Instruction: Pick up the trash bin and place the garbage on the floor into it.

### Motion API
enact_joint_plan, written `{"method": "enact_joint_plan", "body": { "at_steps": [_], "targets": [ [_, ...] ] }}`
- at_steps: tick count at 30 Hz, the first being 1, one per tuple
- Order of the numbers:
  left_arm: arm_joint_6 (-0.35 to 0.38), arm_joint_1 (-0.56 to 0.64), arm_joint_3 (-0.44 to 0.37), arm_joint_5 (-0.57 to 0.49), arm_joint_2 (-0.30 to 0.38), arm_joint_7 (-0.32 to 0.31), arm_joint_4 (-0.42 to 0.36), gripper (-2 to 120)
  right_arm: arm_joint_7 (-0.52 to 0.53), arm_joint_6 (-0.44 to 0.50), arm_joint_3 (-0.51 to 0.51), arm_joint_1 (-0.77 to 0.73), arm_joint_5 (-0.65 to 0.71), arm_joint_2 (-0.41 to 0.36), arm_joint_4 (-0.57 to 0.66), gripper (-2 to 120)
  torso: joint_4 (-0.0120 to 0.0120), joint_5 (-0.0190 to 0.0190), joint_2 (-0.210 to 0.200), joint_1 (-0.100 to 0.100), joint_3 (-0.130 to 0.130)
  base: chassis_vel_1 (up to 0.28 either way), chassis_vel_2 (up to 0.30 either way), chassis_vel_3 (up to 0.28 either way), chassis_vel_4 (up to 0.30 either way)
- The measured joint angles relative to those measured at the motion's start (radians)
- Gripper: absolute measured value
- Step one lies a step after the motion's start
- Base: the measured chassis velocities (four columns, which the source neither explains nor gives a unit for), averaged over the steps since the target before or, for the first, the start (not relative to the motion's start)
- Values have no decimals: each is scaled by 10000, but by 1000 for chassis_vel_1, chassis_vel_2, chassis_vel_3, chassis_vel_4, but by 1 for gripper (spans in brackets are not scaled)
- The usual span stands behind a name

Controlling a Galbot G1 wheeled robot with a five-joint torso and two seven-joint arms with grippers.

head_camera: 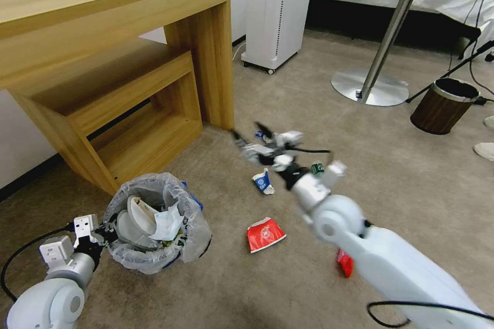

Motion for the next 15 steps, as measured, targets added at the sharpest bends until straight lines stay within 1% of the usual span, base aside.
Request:
{"method": "enact_joint_plan", "body": {
  "at_steps": [1,4,5,8,9,12,15],
  "targets": [
    [0,0,0,0,0,0,0,0,0,0,0,0,0,0,0,100,0,0,0,0,0,0,0,0,0],
    [-14,33,-27,28,-83,-2,-63,0,618,-194,902,-909,58,-135,320,100,4,-2,0,0,0,0,0,0,0],
    [-14,33,-27,28,-83,-2,-63,0,618,-194,902,-909,58,-135,320,100,4,-2,0,0,0,0,0,0,0],
    [-14,0,-10,35,-104,-4,-57,0,1263,-469,1527,-1515,69,-101,395,100,2,-2,0,0,0,0,0,0,0],
    [-14,0,-10,35,-104,-4,-57,0,1263,-469,1527,-1515,69,-101,395,100,2,-2,0,0,0,0,0,0,0],
    [-16,-27,27,64,-110,-3,34,0,1814,-620,1967,-2060,139,70,266,100,4,-4,1,0,0,0,0,0,0],
    [-29,-40,45,68,-116,1,52,0,2033,-750,2161,-2348,202,220,46,100,3,-4,0,0,0,0,0,0,0]
  ]
}}
